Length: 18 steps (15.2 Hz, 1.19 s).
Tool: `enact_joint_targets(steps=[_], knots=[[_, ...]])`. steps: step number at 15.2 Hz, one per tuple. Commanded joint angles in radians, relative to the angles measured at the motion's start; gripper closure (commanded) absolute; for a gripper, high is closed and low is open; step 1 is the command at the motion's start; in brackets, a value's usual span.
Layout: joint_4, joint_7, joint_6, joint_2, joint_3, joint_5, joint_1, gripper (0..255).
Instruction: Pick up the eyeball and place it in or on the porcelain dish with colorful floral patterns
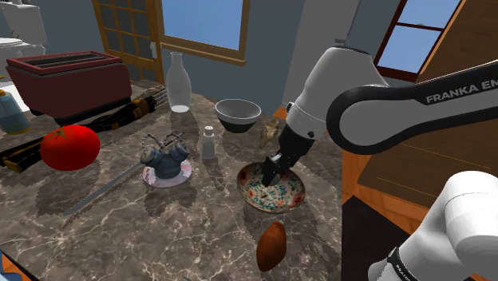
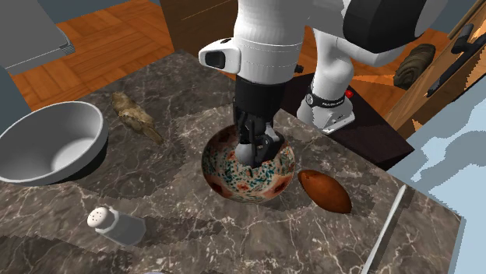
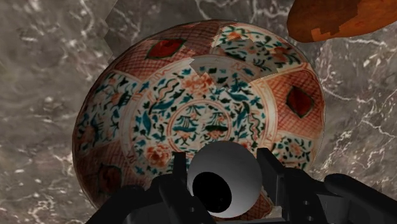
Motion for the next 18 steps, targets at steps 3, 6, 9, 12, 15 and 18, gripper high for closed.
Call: enact_joint_targets(steps=[3,6,9,12,15,18], knots=[[0.0,0.0,0.0,0.0,0.0,0.0,0.0,0],[0.0,0.0,0.0,0.0,0.0,0.0,0.0,0],[0.026,0.004,-0.086,-0.059,-0.017,-0.014,-0.005,0],[0.055,0.008,-0.161,-0.105,-0.032,-0.027,-0.009,0],[0.055,0.008,-0.161,-0.105,-0.032,-0.027,-0.009,0],[0.055,0.008,-0.161,-0.105,-0.032,-0.027,-0.009,0]])
